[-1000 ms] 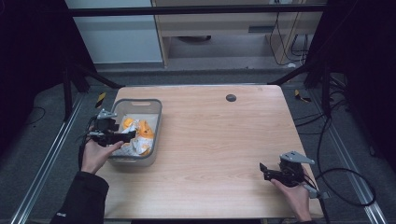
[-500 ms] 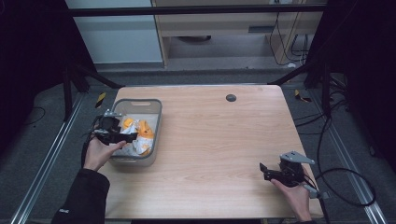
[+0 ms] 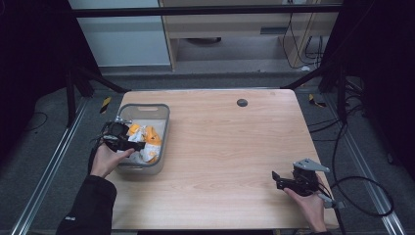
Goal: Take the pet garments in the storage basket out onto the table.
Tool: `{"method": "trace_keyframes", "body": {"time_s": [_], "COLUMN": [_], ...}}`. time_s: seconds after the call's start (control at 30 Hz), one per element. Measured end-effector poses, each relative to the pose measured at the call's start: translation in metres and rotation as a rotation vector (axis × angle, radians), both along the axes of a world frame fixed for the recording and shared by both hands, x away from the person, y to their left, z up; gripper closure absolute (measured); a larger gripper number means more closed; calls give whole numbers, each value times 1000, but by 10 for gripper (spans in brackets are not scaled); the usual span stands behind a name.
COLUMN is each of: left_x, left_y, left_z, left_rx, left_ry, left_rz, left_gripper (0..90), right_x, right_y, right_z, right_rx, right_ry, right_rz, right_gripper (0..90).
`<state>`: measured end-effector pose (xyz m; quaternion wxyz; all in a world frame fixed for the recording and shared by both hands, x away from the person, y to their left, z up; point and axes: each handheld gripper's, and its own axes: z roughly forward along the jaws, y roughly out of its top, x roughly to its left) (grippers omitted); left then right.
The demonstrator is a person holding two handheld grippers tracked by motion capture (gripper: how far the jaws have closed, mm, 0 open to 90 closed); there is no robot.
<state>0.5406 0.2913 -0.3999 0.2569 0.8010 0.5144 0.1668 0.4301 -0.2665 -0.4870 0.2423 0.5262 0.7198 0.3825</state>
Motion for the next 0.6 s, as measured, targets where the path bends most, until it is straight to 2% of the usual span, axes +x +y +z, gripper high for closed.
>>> {"method": "trace_keyframes", "body": {"time_s": [0.37, 0.6], "left_x": [5, 8], "left_y": [-3, -4], "left_z": [-8, -13], "left_rx": [27, 28], "left_ry": [38, 75], "left_rz": [-2, 2], "left_gripper": [293, 362], "right_x": [1, 1], "right_y": [0, 1], "right_z": [-1, -1], "right_rx": [-7, -8], "right_ry": [3, 8], "right_rz": [4, 8], "right_gripper": [111, 110]}}
